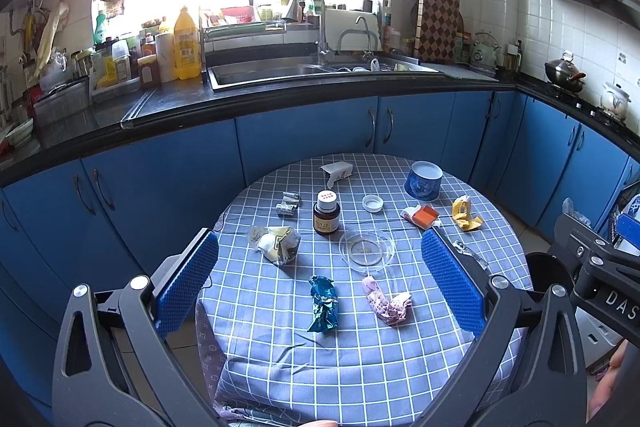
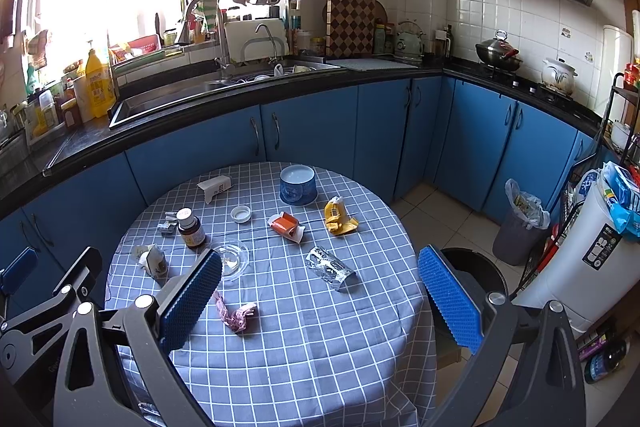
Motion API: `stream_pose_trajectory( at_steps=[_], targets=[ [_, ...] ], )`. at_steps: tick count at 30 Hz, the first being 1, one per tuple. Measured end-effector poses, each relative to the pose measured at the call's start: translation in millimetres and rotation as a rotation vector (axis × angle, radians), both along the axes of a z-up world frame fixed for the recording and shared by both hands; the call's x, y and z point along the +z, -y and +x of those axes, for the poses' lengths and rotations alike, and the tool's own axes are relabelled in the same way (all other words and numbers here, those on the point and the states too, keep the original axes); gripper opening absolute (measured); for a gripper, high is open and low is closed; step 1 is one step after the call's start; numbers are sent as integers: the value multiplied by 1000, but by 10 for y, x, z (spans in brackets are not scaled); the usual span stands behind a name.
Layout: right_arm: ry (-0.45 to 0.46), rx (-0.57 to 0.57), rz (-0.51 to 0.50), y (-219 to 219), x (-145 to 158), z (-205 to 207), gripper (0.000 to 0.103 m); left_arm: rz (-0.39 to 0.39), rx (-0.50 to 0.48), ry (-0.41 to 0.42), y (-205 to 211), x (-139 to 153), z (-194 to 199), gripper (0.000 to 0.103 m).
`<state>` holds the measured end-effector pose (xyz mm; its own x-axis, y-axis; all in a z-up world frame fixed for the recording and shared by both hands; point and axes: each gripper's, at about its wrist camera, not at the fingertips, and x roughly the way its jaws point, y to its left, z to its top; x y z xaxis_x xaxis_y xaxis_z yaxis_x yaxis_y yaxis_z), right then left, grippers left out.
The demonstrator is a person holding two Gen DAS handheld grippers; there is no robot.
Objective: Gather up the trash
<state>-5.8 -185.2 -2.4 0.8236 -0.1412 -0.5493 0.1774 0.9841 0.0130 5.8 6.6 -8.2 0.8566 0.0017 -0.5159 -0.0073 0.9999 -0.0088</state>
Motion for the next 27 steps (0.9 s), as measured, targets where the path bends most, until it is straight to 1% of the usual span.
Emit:
stream_pose_trajectory(
  at_steps=[3,5,8,11,13,15,17,19,20,22,23,25,27],
  targets=[
    [-13,-2,0,-2,-24,28,96,0,0,-7,-5,-17,12,100],
    [-12,-20,-28,-18,-53,59,96,-8,2,-16,-34,-46,52,100],
    [-24,-2,-63,-68,-150,154,96,-8,14,-35,-97,-144,141,100],
    [-38,10,-111,-113,-347,259,96,-9,-17,-104,-128,-370,273,100],
    [-81,30,-157,-172,-555,368,96,14,-20,-161,-129,-584,361,100],
    [-149,59,-166,-211,-783,466,96,-22,-59,-252,-165,-815,496,100],
    [-209,85,-157,-234,-968,549,96,-42,-57,-326,-208,-1008,610,100],
    [-254,102,-145,-244,-1131,622,96,-94,-66,-409,-271,-1219,747,100],
    [-286,116,-123,-234,-1217,683,96,-101,-65,-427,-278,-1277,781,99],
    [-322,127,-93,-229,-1340,762,96,-110,-66,-466,-283,-1407,855,95],
    [-333,129,-87,-238,-1384,784,96,-110,-72,-482,-257,-1452,883,91],
    [-353,136,-79,-261,-1452,846,96,-76,-73,-525,-213,-1568,986,81],
    [-377,153,-65,-295,-1532,931,96,-83,-90,-575,-195,-1681,1069,58]
  ],
)
